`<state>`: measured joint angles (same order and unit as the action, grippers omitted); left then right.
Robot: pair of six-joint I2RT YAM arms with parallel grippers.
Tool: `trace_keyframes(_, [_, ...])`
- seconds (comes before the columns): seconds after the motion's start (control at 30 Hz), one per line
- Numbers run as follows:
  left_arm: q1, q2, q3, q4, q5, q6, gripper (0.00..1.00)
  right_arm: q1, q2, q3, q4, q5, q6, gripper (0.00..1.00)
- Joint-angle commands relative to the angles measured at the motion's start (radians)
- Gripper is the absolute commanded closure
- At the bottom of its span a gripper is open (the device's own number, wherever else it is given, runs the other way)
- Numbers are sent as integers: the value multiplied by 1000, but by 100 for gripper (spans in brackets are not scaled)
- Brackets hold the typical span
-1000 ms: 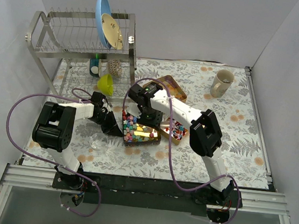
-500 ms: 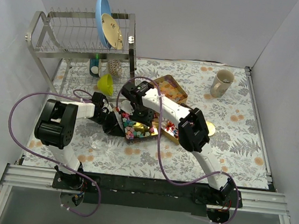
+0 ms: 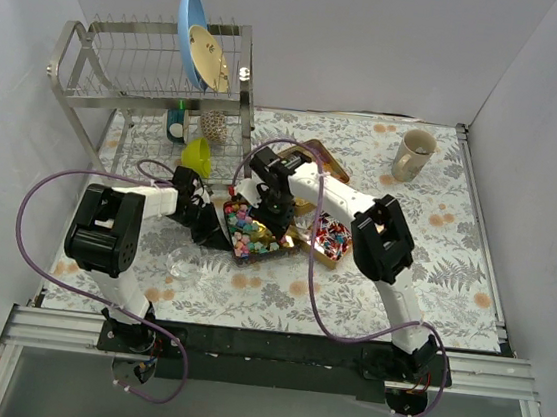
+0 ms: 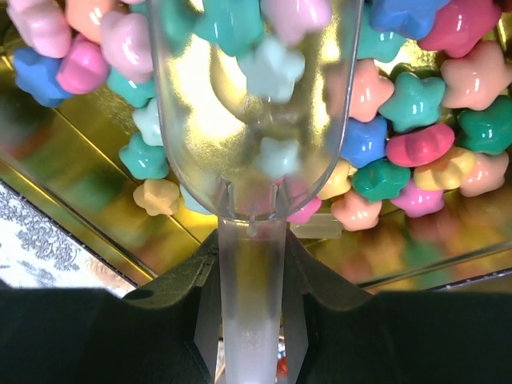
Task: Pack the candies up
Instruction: Scoop the fake candies from the storage box.
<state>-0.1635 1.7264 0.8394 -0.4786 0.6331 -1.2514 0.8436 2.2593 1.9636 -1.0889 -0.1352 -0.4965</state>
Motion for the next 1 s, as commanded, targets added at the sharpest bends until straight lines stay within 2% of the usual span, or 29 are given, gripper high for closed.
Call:
trace_keyframes(0.0, [28, -39, 49, -55, -67, 69, 100, 3, -95, -205, 249, -44, -4, 99])
trace_keyframes(0.3, [74, -91, 127, -181, -24, 203, 100, -26, -271, -446, 486, -53, 38, 99])
trace_keyframes(0.43, [93, -116, 174, -239, 7, 247, 96, -35, -380, -580, 595, -53, 49, 99])
trace_keyframes(0.67, [134, -180, 224, -325, 40, 313, 89, -41, -527, -715, 767, -75, 64, 99])
trace_keyframes(0.87, [147, -228, 276, -464, 99, 475, 86, -47, -627, -741, 790, -156, 56, 99])
trace_keyframes(0.97, [162, -286, 282, -462, 73, 547, 86, -46, -667, -721, 744, -179, 41, 99])
